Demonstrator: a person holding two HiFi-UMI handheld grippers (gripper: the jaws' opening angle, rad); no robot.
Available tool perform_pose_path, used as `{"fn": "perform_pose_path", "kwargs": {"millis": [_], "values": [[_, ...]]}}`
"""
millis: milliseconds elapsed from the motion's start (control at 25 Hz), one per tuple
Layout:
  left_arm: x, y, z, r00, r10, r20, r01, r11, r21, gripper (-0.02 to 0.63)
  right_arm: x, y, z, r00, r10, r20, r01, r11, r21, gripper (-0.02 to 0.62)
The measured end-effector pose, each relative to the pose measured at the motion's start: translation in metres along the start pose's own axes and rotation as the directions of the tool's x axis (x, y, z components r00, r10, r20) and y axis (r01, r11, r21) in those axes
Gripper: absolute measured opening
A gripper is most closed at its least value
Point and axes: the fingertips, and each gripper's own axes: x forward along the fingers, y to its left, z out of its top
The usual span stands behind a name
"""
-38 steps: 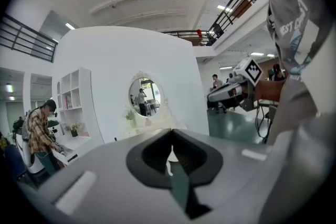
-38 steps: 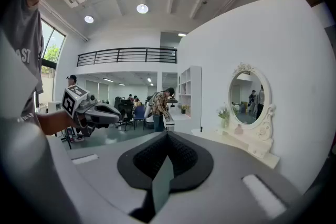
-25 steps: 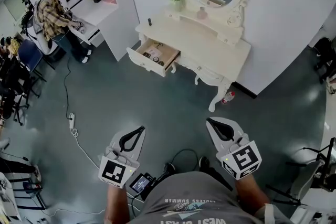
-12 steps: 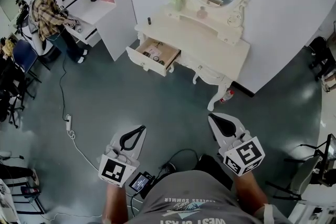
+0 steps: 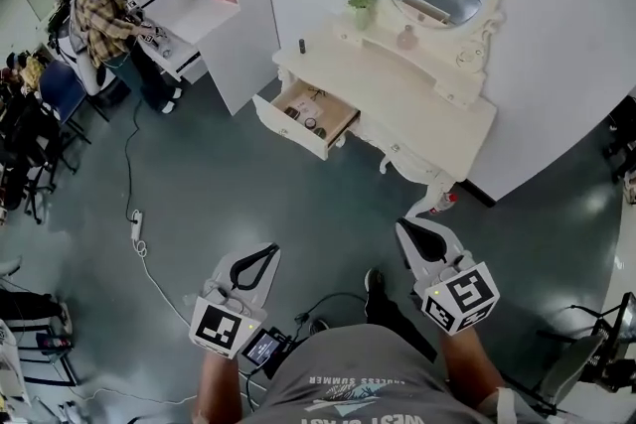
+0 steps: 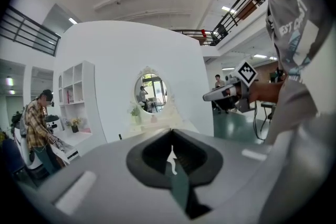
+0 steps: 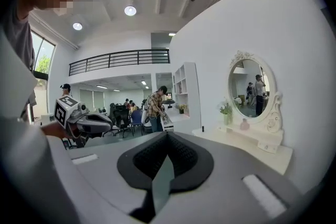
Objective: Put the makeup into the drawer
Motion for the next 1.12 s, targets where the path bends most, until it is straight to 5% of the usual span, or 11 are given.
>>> {"fn": "perform_pose_path", "kwargs": {"millis": [800, 1120], "values": [[0.165, 0.041, 0.043, 0.963, 0.255, -0.091, -0.258, 0.966, -0.023, 0.003, 0.128, -0.166, 0.025, 0.956, 0.292, -0.004, -0.292, 0.956, -0.012, 0.002], [0.187, 0.056, 0.038, 0.960, 0.256, -0.117, -0.260, 0.966, -0.016, 0.003, 0.154, -0.186, 0.018, 0.950, 0.310, -0.014, -0.310, 0.951, 0.008, 0.002]]}}
